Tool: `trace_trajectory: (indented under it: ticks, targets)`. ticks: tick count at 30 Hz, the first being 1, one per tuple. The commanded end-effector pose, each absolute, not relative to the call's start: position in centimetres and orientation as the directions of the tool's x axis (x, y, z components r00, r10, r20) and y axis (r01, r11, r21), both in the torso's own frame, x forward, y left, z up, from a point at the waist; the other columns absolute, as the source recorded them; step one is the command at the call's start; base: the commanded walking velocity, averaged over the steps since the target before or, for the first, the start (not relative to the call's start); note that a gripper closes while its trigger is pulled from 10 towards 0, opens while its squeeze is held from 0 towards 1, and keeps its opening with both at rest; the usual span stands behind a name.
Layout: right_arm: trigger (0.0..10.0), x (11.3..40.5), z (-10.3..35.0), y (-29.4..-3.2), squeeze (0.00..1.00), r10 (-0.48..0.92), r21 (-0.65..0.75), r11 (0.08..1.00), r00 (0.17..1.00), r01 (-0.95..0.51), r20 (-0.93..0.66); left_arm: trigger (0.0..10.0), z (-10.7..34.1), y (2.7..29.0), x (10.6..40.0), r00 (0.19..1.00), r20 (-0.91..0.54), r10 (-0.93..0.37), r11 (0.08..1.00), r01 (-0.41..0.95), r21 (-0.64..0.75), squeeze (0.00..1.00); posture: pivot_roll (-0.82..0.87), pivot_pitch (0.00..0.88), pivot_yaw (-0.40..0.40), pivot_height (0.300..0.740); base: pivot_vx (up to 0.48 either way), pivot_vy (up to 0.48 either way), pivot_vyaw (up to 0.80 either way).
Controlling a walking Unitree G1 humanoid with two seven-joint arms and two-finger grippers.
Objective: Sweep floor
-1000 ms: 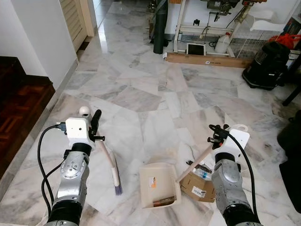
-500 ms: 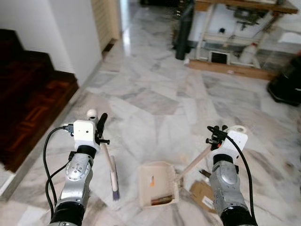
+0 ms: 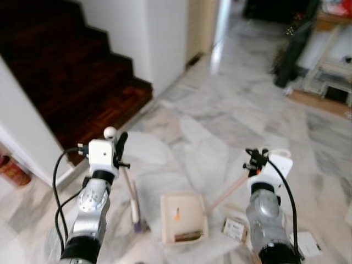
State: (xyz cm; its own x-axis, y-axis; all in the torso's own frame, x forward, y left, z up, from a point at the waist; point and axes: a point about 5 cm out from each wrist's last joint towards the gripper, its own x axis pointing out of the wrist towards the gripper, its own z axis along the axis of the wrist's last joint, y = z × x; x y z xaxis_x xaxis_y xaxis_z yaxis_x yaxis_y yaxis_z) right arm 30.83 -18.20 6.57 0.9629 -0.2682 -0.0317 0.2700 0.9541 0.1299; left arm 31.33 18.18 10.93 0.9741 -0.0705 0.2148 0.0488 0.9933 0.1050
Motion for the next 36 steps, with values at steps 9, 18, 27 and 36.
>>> trace_trajectory:
  ticks: [9, 18, 27, 36]
  targets:
    - [10.0, 31.34, 7.56, -18.16, 0.0, -0.272, 0.156, 0.951, 0.962, 0.267, 0.014, 10.0, 11.29, 17.8, 31.45, 0.967, 0.237, -0.092, 0.99, 0.064, 0.127, 0.0, 0.03, 0.0, -0.038, 0.74, 0.0, 0.0, 0.8]
    - [10.0, 31.55, 7.77, -18.1, 0.0, -0.271, 0.16, 0.951, 0.962, 0.265, 0.016, 10.0, 11.56, 17.94, 31.67, 0.967, 0.242, -0.085, 0.99, 0.055, 0.129, 0.0, 0.04, 0.0, -0.035, 0.74, 0.0, 0.0, 0.79]
    - [10.0, 31.6, 7.86, -18.5, 0.0, -0.28, 0.158, 0.949, 0.96, 0.274, 0.015, 10.0, 11.75, 18.22, 31.62, 0.966, 0.249, -0.064, 0.99, 0.03, 0.14, 0.0, 0.04, 0.0, -0.045, 0.74, 0.0, 0.0, 0.78]
    - [10.0, 31.89, 8.1, -18.25, 0.0, -0.264, 0.178, 0.95, 0.964, 0.258, 0.011, 10.0, 11.65, 18.1, 31.35, 0.967, 0.251, -0.051, 0.989, 0.014, 0.147, 0.0, 0.05, 0.0, -0.056, 0.74, 0.0, 0.0, 0.42]
